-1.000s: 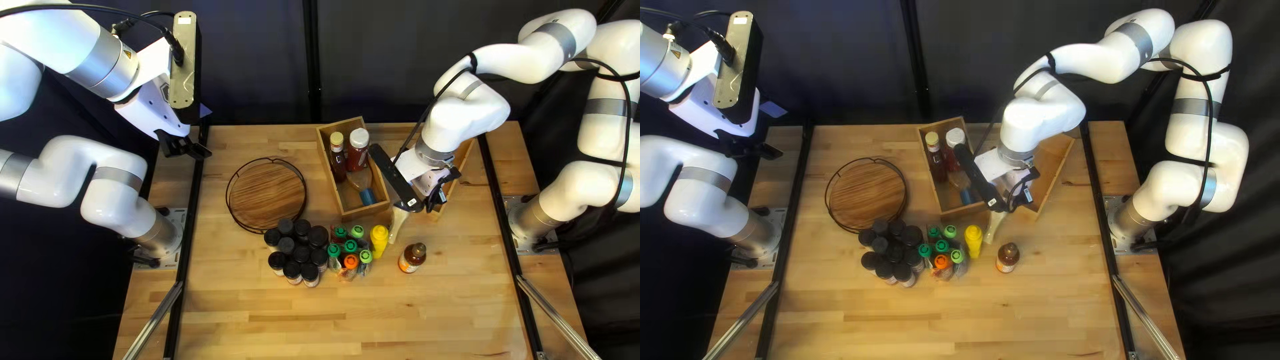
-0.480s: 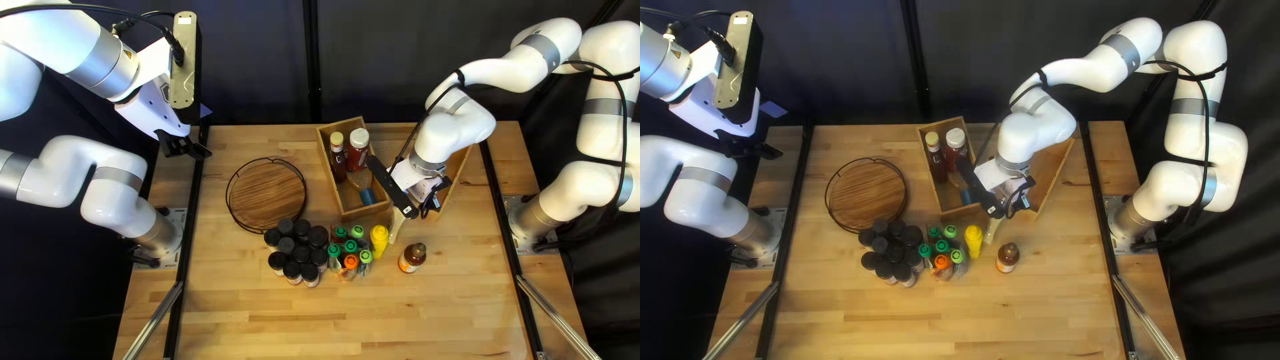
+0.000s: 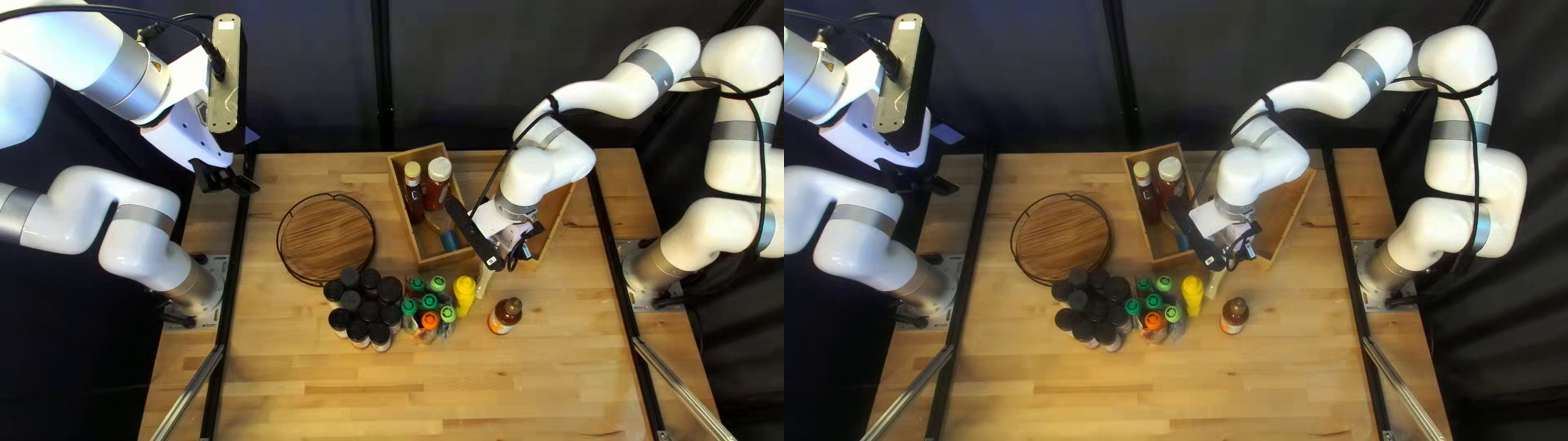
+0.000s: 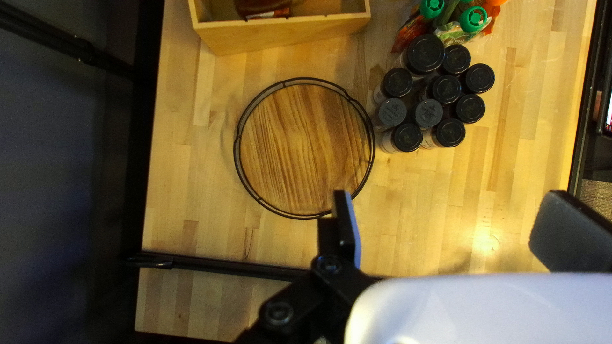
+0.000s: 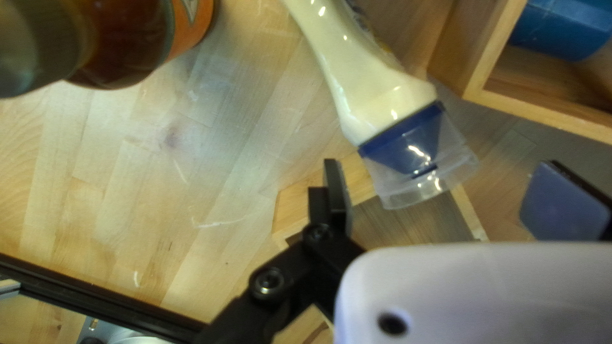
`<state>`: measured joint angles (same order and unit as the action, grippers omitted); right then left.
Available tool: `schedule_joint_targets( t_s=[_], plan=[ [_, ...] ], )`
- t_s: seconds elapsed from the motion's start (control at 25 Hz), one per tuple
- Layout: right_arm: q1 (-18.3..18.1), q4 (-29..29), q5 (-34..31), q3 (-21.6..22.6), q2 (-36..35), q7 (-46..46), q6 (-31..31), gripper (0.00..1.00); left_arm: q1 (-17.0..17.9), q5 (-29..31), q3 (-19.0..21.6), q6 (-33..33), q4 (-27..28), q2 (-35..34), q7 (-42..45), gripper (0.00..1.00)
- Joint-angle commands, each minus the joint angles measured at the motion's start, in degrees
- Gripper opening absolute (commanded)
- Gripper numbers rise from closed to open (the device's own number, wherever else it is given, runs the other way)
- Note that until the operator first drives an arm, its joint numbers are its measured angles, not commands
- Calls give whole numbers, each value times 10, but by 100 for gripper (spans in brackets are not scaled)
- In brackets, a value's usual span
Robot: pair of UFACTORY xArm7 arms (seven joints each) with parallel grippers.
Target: Separate condiments, baby food and spices and place it in 3 different racks/containers
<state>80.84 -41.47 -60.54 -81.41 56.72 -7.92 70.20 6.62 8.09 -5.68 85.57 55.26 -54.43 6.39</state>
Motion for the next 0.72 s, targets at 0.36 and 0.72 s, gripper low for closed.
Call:
schedule_joint_targets(
  t_s=[0.36, 0.72],
  plan=[
    [13, -4, -2, -28, 1, 0, -3, 91, 0, 0, 0, 0, 0, 0, 0, 100],
    [11, -18, 21, 8, -8, -1, 21, 2, 0, 0, 0, 0, 0, 0, 0, 100]
  ],
)
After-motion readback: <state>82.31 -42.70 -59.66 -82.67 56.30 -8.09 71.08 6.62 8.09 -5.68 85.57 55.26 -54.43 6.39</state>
